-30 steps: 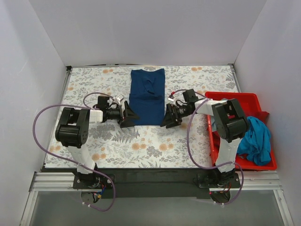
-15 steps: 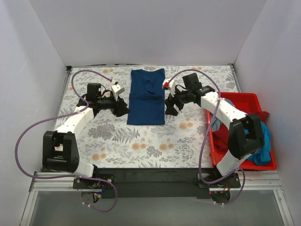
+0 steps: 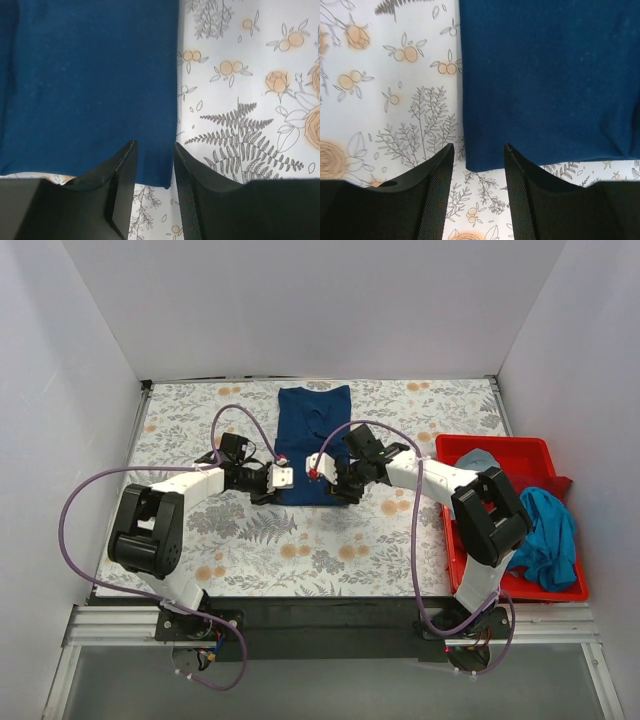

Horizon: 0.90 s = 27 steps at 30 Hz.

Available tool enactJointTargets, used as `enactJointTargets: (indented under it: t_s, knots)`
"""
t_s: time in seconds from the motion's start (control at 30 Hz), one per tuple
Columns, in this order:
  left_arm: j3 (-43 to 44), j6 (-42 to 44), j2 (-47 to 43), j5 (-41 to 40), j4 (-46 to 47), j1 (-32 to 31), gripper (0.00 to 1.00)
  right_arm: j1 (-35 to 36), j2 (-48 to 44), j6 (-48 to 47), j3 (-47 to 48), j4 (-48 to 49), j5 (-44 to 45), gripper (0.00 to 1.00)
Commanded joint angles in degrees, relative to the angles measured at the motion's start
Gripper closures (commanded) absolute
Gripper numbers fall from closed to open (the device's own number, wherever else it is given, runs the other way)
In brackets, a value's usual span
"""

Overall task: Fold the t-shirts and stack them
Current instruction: Fold the tshirt

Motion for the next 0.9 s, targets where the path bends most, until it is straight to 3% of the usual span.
enactJointTargets:
  t_s: [0.0,0.6,0.8,0.87]
  knots:
    - [-1.0,6.11,0.44,-1.65,0.59,-0.31,0.67,-0.64,0.77,-4.69,-2.24,3.99,2.68,0.5]
    - [-3.2,6.73,3.35,-6.84,1.04,-2.68,0.65,-0.12,3.76,-9.36,-8.93,7.6,5.41,0.51]
    - [-2.67,3.92,2.82,-8.33,0.51,-2.24,0.65,-0.12,3.06,-10.06,-10.51,7.69,6.55,0.65]
    - [-1.8,3.12,2.99,-8.25,0.25,-1.37,0.65,-0.2,2.97,-10.32,-10.86,7.6,6.9,0.74]
